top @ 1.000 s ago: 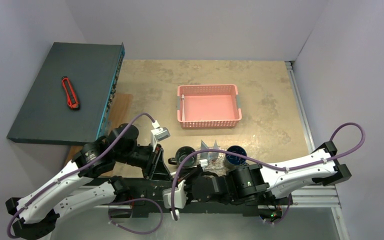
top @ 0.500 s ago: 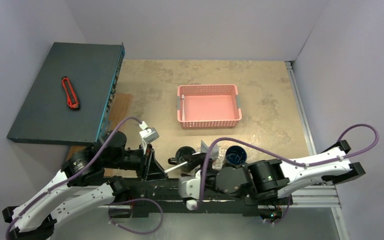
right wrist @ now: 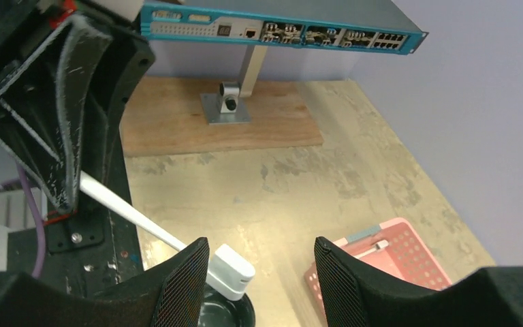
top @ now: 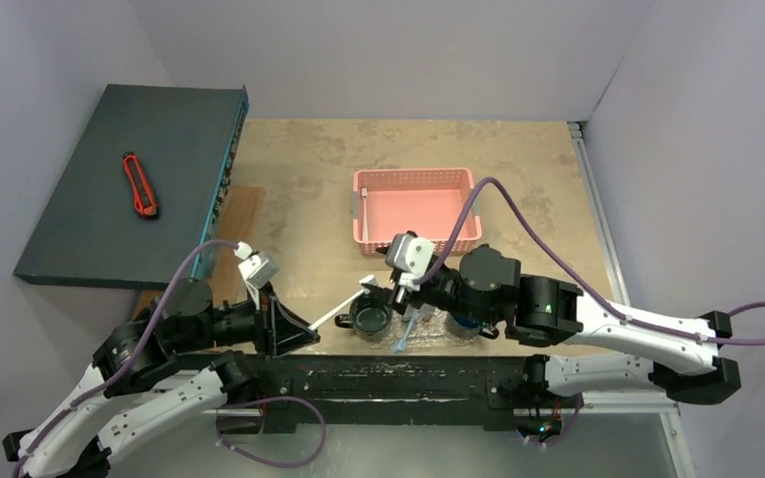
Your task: Prepare toiletry sets of a toothbrush and toothpaste on the tray
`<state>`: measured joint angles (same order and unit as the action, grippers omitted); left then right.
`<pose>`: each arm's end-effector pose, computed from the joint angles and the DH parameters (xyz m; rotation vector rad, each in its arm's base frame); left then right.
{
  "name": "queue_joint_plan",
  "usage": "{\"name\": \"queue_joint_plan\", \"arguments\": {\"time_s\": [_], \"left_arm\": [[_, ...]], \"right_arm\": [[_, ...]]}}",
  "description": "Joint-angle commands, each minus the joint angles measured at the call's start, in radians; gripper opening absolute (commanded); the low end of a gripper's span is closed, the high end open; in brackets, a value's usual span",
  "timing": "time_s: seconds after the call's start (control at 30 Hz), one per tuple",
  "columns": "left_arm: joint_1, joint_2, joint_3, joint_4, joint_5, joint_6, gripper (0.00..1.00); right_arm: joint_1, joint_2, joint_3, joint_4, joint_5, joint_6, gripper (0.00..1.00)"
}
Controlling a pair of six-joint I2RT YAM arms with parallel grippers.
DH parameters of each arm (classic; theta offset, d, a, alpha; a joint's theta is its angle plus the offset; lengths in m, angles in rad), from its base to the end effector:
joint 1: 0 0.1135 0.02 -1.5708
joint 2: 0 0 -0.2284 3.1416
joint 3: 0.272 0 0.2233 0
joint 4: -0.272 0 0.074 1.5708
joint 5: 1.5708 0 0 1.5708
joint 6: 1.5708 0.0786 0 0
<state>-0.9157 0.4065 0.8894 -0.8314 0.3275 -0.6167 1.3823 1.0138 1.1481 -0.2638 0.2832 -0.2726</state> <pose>0.0484 -0.1045 0.3061 0.5607 2.0682 -1.2876 0.0689 0.2440 0.3763 -1.1183 1.3199 0.5862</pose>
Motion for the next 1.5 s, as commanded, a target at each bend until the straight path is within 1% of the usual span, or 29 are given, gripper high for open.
{"name": "queue_joint_plan", "arguments": {"time_s": [0.0, 0.1, 0.2, 0.27, 0.37, 0.53, 0.63, 0.77, 1.0, 1.2, 1.33, 1.47], "left_arm": [[0.003, -0.042, 0.0, 0.049, -0.057, 0.008, 0.0], [0.003, -0.062, 0.0, 0.053, -0.07, 0.004, 0.0], [0.003, -0.08, -0.004, 0.068, -0.073, 0.004, 0.0], [0.003, -0.097, -0.008, 0.086, -0.07, 0.001, 0.0], [0.003, -0.116, -0.009, 0.109, -0.069, -0.004, 0.0], [0.003, -0.124, -0.005, 0.147, -0.044, -0.008, 0.0], [0.002, -0.124, -0.007, 0.181, -0.013, -0.01, 0.0], [0.002, -0.124, -0.003, 0.225, 0.019, -0.008, 0.0], [0.003, -0.101, -0.004, 0.282, 0.08, -0.001, 0.0], [0.003, -0.052, 0.006, 0.302, 0.138, 0.009, 0.0], [0.003, -0.022, 0.011, 0.297, 0.154, 0.017, 0.0], [0.003, -0.02, 0.011, 0.294, 0.146, 0.025, 0.0]], "right_arm": [[-0.122, -0.029, 0.039, 0.1, -0.206, 0.134, 0.6], [-0.213, -0.044, 0.018, 0.148, -0.323, 0.134, 0.6], [-0.35, -0.068, -0.036, 0.248, -0.529, 0.134, 0.6], [-0.435, -0.091, -0.087, 0.349, -0.68, 0.499, 0.63], [-0.518, -0.103, -0.148, 0.472, -0.82, 0.635, 0.64], [-0.558, -0.083, -0.202, 0.628, -0.955, 0.774, 0.64], [-0.56, -0.073, -0.23, 0.707, -0.998, 0.846, 0.63], [-0.56, -0.058, -0.251, 0.772, -1.044, 0.909, 0.63], [-0.56, -0.041, -0.255, 0.78, -1.065, 0.927, 0.63], [-0.559, -0.019, -0.25, 0.824, -1.113, 0.96, 0.62], [-0.56, -0.006, -0.24, 0.83, -1.124, 0.977, 0.59], [-0.559, 0.0, -0.228, 0.798, -1.13, 0.966, 0.55]]}}
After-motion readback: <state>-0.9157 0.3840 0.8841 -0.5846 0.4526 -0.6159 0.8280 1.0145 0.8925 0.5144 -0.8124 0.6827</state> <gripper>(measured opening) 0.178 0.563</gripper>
